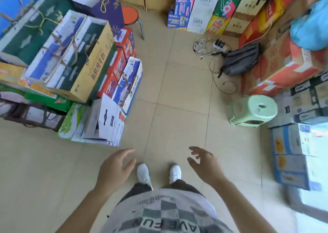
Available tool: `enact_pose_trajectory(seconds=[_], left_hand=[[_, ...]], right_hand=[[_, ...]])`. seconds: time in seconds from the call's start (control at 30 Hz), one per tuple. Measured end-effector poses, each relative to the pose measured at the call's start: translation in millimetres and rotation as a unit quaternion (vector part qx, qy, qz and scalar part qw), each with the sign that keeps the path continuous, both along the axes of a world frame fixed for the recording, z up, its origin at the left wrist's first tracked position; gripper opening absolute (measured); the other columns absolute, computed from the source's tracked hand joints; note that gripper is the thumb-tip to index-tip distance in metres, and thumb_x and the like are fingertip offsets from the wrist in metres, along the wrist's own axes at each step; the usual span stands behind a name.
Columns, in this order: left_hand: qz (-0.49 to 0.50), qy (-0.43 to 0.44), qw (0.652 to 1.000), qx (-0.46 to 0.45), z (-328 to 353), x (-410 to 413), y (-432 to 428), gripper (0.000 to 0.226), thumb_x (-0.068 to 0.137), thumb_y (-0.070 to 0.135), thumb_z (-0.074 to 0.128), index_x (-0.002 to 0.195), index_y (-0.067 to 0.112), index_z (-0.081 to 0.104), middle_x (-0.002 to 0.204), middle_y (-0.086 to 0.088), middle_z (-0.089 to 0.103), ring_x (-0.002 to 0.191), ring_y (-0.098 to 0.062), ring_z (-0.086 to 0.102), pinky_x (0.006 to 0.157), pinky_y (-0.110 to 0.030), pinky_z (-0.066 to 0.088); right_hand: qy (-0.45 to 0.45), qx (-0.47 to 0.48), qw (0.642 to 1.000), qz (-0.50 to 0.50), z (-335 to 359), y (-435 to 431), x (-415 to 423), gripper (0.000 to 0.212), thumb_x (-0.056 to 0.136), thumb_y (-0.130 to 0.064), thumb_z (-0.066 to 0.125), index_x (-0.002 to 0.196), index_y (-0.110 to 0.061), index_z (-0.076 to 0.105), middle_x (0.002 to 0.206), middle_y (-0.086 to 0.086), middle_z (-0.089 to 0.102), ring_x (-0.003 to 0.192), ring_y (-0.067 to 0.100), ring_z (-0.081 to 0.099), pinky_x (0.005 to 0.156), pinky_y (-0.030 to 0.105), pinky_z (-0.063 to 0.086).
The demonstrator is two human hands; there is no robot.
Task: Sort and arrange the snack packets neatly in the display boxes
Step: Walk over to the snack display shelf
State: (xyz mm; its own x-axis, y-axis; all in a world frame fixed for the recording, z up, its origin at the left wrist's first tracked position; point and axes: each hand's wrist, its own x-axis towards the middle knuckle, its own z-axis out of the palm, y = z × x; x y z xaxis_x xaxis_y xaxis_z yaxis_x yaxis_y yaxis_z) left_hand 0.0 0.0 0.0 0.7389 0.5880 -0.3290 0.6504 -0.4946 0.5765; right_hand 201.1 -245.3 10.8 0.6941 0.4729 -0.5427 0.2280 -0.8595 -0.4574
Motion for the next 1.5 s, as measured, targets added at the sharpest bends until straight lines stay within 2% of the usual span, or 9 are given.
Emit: enact_pose_trajectory(seconds=[0.1, 0.33, 0.47, 0.63, 0.83, 0.97, 1.03, 1.27, 1.5], left_hand=[[-0.017, -0.005, 1.000, -0.001, -4.8, 5.3, 15.4, 0.032, 0.087, 0.034, 0.072, 0.119, 0.032, 0.070, 0.110, 0.017, 0.070, 0.098, -0.009, 0.066, 0.082, -0.031, 0.053], [-0.072, -0.001, 0.997, 0.019, -6.3, 48.2, 64.5, 0.036, 0.088, 0.028, 0.073, 0.124, 0.026, 0.068, 0.120, 0.012, 0.069, 0.105, -0.014, 0.067, 0.081, -0.027, 0.047], [-0.092, -0.034, 0.995, 0.027, -0.8, 110.5, 97.0, 0.034, 0.092, 0.030, 0.069, 0.125, 0.023, 0.068, 0.125, 0.008, 0.069, 0.112, -0.015, 0.065, 0.088, -0.030, 0.050], [-0.104, -0.017, 0.994, 0.032, -2.0, 193.9, 130.2, 0.035, 0.091, 0.026, 0.071, 0.126, 0.022, 0.068, 0.126, 0.007, 0.069, 0.114, -0.014, 0.064, 0.083, -0.024, 0.044], [-0.085, 0.052, 0.995, 0.012, 0.2, 262.7, 162.7, 0.036, 0.094, 0.029, 0.066, 0.130, 0.027, 0.066, 0.131, 0.010, 0.065, 0.116, -0.015, 0.063, 0.091, -0.035, 0.048], [-0.048, 0.087, 0.995, 0.007, -0.6, 296.6, 196.0, 0.036, 0.093, 0.033, 0.067, 0.129, 0.028, 0.066, 0.127, 0.009, 0.067, 0.113, -0.015, 0.063, 0.087, -0.035, 0.051], [-0.020, 0.091, 0.996, -0.008, -2.0, 312.7, 214.5, 0.036, 0.092, 0.032, 0.068, 0.128, 0.029, 0.066, 0.124, 0.010, 0.068, 0.112, -0.015, 0.063, 0.086, -0.035, 0.051], [0.000, 0.093, 0.995, -0.043, -18.1, 392.9, 305.0, 0.034, 0.093, 0.033, 0.068, 0.126, 0.028, 0.067, 0.120, 0.007, 0.070, 0.104, -0.016, 0.068, 0.086, -0.037, 0.054], [-0.029, 0.061, 0.996, -0.053, -13.2, 511.8, 405.5, 0.037, 0.093, 0.022, 0.069, 0.130, 0.021, 0.066, 0.123, 0.002, 0.069, 0.108, -0.018, 0.065, 0.081, -0.028, 0.042]], right_hand=[[-0.001, -0.009, 1.000, -0.009, -5.1, 14.3, 1.9, 0.042, 0.095, -0.034, 0.063, 0.136, -0.029, 0.058, 0.119, -0.010, 0.068, 0.099, 0.009, 0.063, 0.086, 0.024, 0.046], [0.002, -0.027, 0.999, -0.035, -8.9, 40.8, 11.0, 0.042, 0.095, -0.034, 0.062, 0.136, -0.028, 0.058, 0.120, -0.009, 0.067, 0.100, 0.012, 0.062, 0.081, 0.023, 0.042], [0.007, -0.029, 0.998, -0.047, -14.9, 55.8, 40.2, 0.042, 0.094, -0.035, 0.063, 0.135, -0.029, 0.059, 0.121, -0.008, 0.068, 0.106, 0.014, 0.063, 0.087, 0.026, 0.045], [0.008, -0.013, 0.998, -0.053, -29.7, 82.5, 116.5, 0.043, 0.094, -0.036, 0.063, 0.136, -0.027, 0.058, 0.121, -0.007, 0.068, 0.108, 0.015, 0.063, 0.090, 0.030, 0.049], [0.010, 0.020, 0.999, -0.048, -27.7, 130.6, 230.7, 0.043, 0.093, -0.030, 0.066, 0.135, -0.025, 0.059, 0.120, -0.007, 0.067, 0.108, 0.014, 0.062, 0.086, 0.025, 0.043], [0.003, 0.035, 0.999, -0.020, -22.8, 178.6, 300.3, 0.048, 0.092, -0.031, 0.068, 0.137, -0.023, 0.058, 0.124, -0.003, 0.066, 0.112, 0.019, 0.062, 0.092, 0.035, 0.050], [-0.002, 0.042, 0.999, -0.021, -20.6, 203.8, 332.1, 0.048, 0.092, -0.032, 0.068, 0.138, -0.023, 0.057, 0.124, -0.003, 0.066, 0.112, 0.020, 0.062, 0.094, 0.038, 0.051], [-0.015, 0.033, 0.999, -0.017, -28.0, 298.2, 437.5, 0.048, 0.092, -0.032, 0.068, 0.138, -0.023, 0.057, 0.123, -0.002, 0.067, 0.109, 0.020, 0.063, 0.093, 0.034, 0.050], [0.017, -0.011, 0.998, -0.064, -23.1, 365.9, 522.9, 0.047, 0.092, -0.033, 0.067, 0.137, -0.025, 0.056, 0.120, -0.002, 0.068, 0.101, 0.018, 0.064, 0.091, 0.035, 0.052]])
